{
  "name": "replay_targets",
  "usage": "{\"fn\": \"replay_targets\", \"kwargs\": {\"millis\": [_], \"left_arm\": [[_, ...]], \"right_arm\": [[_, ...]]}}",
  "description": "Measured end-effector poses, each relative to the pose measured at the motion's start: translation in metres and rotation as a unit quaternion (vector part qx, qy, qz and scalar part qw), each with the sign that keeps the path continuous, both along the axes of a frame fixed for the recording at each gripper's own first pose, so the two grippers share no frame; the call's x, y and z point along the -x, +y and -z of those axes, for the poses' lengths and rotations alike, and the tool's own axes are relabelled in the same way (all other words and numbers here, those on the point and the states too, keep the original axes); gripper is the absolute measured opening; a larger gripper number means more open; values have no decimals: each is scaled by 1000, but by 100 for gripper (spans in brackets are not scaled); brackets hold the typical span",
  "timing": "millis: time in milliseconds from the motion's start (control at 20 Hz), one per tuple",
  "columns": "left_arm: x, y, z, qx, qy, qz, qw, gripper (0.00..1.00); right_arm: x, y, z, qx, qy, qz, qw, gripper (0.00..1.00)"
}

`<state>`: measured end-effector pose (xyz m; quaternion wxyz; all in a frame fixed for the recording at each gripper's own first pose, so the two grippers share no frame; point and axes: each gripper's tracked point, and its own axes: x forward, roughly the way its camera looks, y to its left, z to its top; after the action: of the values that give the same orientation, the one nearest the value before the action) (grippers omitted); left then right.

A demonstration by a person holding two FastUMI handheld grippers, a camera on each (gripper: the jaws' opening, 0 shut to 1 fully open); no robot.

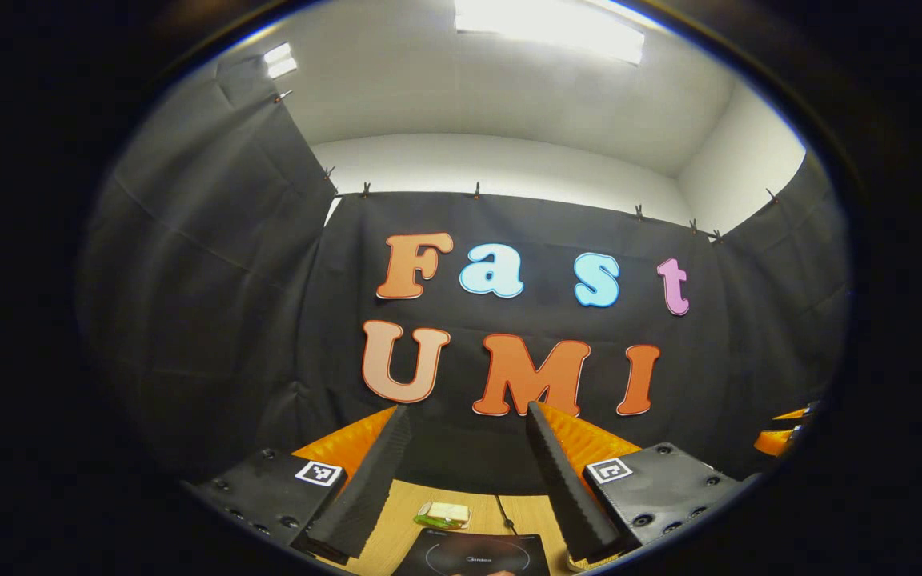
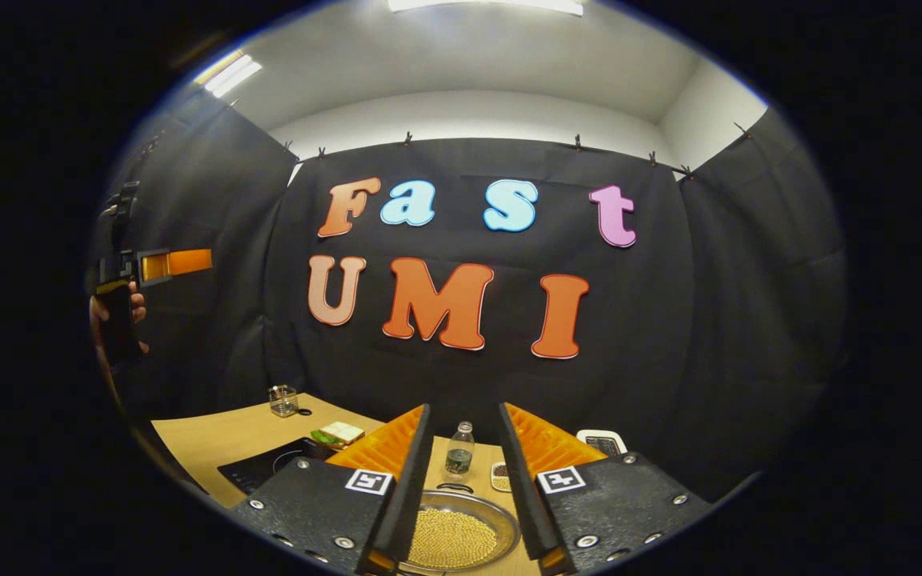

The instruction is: First push the handle of the pot to place it horizontally, then grasp the pot with both hands and set it on the induction cooktop.

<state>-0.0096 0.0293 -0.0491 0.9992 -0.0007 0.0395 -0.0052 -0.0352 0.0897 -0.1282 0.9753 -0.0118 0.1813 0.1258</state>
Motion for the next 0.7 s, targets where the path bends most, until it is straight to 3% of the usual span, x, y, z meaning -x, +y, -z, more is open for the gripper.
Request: {"fn": "replay_targets", "kwargs": {"millis": [400,500,700], "left_arm": [[5,7,8,-7,9,-1,1000,98],[6,8,13,-4,13,-1,1000,95],[3,6,20,-1,21,0,1000,95]], "right_arm": [[36,30,84,-33,149,-58,987,8],[49,41,112,-38,193,-70,978,3],[83,63,163,-40,284,-106,952,3]]}}
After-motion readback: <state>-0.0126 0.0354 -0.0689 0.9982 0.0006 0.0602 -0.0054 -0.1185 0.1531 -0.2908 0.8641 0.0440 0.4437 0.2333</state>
